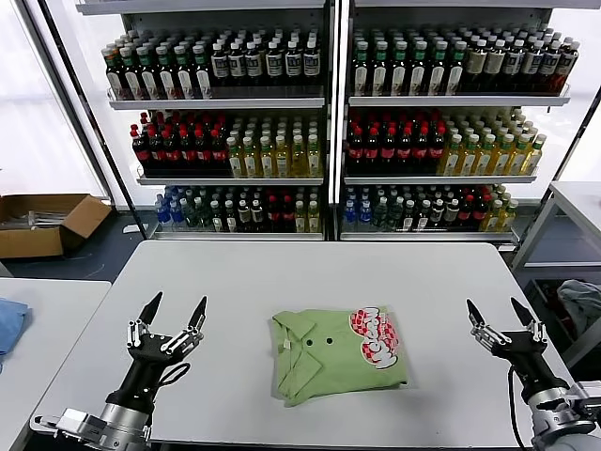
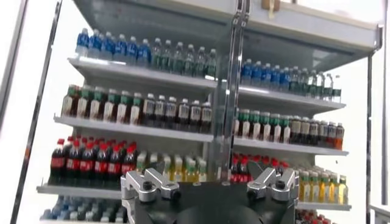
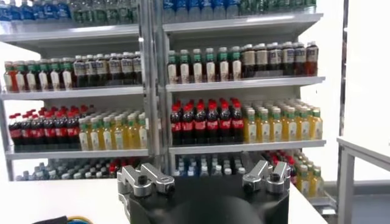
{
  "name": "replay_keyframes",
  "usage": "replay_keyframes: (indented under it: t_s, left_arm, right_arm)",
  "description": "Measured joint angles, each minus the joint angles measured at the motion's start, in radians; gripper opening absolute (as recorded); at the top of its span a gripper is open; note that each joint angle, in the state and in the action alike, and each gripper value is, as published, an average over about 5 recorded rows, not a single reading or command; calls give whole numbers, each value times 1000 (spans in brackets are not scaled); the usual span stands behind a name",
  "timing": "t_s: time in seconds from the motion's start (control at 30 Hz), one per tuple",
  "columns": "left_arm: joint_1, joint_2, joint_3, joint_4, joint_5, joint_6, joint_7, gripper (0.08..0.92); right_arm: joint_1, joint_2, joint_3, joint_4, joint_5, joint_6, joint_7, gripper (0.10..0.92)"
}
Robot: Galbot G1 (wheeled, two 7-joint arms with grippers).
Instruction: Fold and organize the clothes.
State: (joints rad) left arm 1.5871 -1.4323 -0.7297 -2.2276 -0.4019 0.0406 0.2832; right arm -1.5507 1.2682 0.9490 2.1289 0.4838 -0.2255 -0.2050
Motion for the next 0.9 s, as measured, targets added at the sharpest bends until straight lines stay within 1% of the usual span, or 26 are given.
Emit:
replay_keyframes:
  t_s: [0.43, 0.9]
  left_arm:
    - [14, -4, -66, -39, -14, 0, 42, 823]
    - [20, -26, -108, -53, -9, 6, 62, 823]
  right_arm:
    - [-9, 51, 27, -17, -26, 16, -26, 823]
    - [-29, 90, 12, 5, -82, 17, -30, 823]
